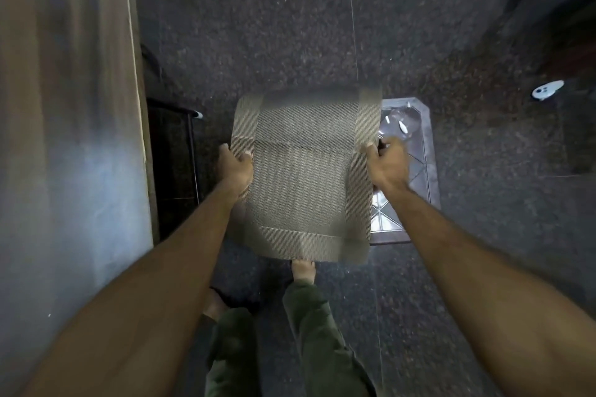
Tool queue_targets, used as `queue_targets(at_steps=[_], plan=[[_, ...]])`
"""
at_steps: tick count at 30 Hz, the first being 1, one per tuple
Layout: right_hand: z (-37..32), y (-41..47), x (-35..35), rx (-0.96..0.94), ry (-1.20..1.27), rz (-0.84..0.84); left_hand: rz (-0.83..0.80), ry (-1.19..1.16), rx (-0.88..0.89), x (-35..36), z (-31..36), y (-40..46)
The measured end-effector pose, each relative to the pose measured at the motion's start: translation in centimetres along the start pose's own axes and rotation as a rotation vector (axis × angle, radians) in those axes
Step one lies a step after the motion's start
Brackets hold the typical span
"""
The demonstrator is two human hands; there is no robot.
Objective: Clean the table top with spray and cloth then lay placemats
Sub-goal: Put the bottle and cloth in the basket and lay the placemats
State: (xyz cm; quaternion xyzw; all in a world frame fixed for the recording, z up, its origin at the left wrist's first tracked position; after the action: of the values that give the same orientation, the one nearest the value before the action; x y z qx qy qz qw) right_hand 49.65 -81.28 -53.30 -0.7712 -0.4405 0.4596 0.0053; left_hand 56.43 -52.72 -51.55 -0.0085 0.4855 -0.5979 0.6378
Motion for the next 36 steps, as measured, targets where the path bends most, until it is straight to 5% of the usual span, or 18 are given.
queue_targets(at_steps=[7,15,22,28,36], plan=[[0.6,0.7,0.0,0.102,0.179,-0.063,0.094,-0.013,0.070,-1.1,0.0,0.0],[0.6,0.1,-0.7,-0.090,0.137,-0.113,-0.066,-0.053,0.219,-2.0,-0.7,-1.1],[-2.2,-1.8,-4.1,-0.128,0.149,-0.124,-0.232,-0.209,0.155,-5.2,1.5,-2.7],[-7.6,-4.6,-8.8,-0.191,0.275,-0.067,-0.289,-0.383,0.275,-12.1,7.0,-6.1],[-22.6,-11.4,-12.8,-0.442,0.532,-0.018,-0.101,-0.536,0.624,-27.4,13.4,-12.1]])
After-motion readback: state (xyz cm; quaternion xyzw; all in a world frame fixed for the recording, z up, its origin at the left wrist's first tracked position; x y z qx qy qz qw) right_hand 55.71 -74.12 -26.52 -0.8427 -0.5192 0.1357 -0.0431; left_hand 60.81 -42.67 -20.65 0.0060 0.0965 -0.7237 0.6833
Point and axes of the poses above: each hand's wrist, its own y-axis towards the middle knuckle, its own x-axis out of the palm, z = x × y, the point moved 2 cm from there along y, towards the middle knuckle, and after that the axes turned 2 degrees about -y, right-handed, at the moved point
